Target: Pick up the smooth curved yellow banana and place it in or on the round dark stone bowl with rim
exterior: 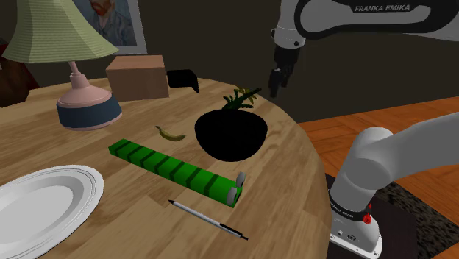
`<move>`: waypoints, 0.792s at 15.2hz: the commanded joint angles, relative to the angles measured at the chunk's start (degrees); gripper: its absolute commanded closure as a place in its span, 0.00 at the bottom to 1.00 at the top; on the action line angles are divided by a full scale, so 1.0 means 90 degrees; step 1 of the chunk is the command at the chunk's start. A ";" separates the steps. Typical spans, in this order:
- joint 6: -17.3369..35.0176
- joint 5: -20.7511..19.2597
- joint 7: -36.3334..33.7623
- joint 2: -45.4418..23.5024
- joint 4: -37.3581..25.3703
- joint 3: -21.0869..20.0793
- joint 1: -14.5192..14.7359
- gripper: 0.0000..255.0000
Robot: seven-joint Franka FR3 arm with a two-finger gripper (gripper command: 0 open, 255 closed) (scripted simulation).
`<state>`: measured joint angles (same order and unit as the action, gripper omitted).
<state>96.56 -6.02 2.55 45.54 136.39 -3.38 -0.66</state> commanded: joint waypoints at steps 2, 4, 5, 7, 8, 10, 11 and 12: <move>0.0064 0.0055 -0.0035 -0.0196 -0.0099 -0.0082 0.0057 0.00; 0.0181 0.0153 -0.0101 -0.0590 -0.0311 -0.0245 0.0165 0.00; 0.0234 0.0198 -0.0133 -0.0788 -0.0426 -0.0327 0.0215 0.00; 0.0328 0.0274 -0.0196 -0.1187 -0.0669 -0.0489 0.0311 0.00; 0.0369 0.0307 -0.0227 -0.1387 -0.0798 -0.0569 0.0356 0.00; 0.0440 0.0359 -0.0289 -0.1790 -0.1072 -0.0731 0.0441 0.00; 0.0469 0.0379 -0.0320 -0.1992 -0.1216 -0.0813 0.0481 0.00; 0.0493 0.0395 -0.0352 -0.2195 -0.1365 -0.0895 0.0520 0.00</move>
<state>101.01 -2.68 -0.22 27.98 126.04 -10.58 3.64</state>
